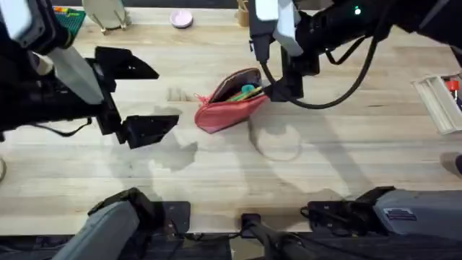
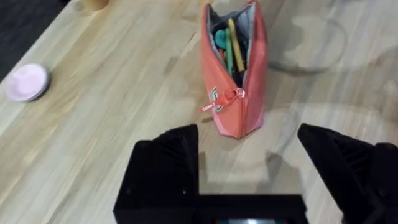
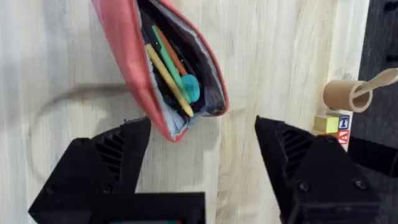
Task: Unzip the bag, pick up the pens from the table one at a time and place them inside, then zip the bag closed.
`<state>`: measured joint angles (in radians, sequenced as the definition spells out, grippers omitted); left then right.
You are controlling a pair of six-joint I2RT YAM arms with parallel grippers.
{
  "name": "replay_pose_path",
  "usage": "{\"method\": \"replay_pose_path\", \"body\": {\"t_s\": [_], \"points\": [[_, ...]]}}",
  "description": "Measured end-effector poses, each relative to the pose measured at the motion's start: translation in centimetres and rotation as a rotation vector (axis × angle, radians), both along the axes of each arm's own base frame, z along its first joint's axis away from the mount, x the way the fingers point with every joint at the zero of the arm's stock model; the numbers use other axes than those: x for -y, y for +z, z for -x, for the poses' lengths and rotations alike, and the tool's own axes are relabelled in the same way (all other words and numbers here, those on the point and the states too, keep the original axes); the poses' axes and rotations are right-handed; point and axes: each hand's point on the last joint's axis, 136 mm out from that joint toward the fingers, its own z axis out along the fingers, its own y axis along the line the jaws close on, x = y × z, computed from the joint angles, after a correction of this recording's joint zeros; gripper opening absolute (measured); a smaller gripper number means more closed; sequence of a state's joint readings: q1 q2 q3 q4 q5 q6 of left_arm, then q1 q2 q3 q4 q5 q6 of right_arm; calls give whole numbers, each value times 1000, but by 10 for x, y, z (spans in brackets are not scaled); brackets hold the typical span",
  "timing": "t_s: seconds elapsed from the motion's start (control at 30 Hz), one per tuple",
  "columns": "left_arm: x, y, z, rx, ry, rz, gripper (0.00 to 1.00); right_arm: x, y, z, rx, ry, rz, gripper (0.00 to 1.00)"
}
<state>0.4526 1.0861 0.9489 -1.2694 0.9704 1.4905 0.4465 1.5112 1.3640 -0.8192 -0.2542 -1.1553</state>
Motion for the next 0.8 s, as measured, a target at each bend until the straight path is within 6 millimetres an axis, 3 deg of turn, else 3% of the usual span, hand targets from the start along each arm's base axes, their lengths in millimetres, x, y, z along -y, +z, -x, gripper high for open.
{"method": "replay_pose_path", "body": {"t_s": [0.5,0.8], "points": [[-7,-47,-21,-52,-143,63,994,1,0,0,-6,-16,-2,996],[-9,-63,-27,-89,-156,90,994,1,0,0,-97,-181,-62,996]]}}
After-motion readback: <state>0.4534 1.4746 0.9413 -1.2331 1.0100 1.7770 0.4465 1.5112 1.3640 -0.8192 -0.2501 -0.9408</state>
